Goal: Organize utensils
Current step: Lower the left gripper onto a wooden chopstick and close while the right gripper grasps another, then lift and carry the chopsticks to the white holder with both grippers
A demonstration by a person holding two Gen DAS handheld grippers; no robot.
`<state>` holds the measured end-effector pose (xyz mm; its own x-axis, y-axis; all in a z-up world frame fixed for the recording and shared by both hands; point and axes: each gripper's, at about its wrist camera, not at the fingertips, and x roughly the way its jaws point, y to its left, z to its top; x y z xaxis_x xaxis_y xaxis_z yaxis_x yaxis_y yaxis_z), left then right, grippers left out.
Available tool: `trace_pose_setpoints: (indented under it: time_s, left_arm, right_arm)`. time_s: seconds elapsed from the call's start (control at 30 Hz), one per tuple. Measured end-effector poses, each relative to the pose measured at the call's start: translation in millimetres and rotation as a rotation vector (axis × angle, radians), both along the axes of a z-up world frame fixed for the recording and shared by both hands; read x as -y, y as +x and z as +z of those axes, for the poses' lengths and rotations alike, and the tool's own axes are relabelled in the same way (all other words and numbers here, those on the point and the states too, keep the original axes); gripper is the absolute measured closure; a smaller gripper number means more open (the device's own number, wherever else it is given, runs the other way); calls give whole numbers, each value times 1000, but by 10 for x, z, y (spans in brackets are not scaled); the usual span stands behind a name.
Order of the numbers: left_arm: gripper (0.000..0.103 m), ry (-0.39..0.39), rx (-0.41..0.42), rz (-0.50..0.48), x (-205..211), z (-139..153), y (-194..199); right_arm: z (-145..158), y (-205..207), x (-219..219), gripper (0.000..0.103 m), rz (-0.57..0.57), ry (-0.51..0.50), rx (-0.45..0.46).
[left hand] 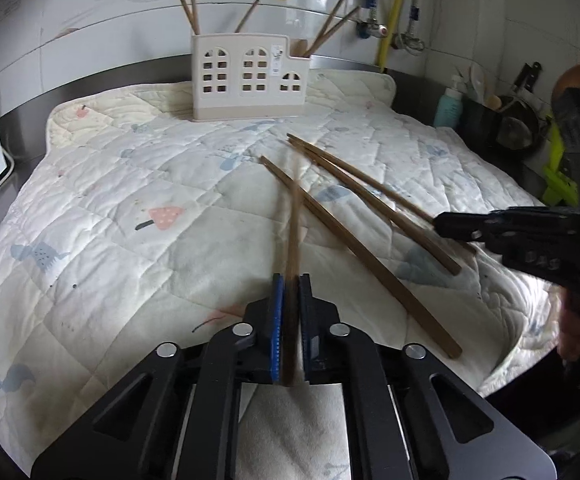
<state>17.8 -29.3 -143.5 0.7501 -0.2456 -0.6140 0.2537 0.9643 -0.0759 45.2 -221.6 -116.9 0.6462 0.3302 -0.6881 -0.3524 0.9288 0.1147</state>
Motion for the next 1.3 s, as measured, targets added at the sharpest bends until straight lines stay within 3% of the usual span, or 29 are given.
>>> trace_pose_setpoints:
  time_s: [0.33,0.53,0.8,1.17,1.3]
  left_arm:
    - [98,-51,30,-8,-78,205,-2]
    - [98,-105,79,5,-204,449,42]
    - [98,-130,112,-3,-286,685,231]
    - [98,-152,143,-38,-412,1304,750]
    - [98,-121,154,-44,-392,1474,959]
  right_arm:
    - [750,-60,132,97,11,-8,176]
    - [1141,94,205,97,32,32,228]
    - [1427,348,159,97,78,53,240]
    - [2203,1088,34,97,113,18,291]
    - [2483,1414,-38,97,98,-30,316]
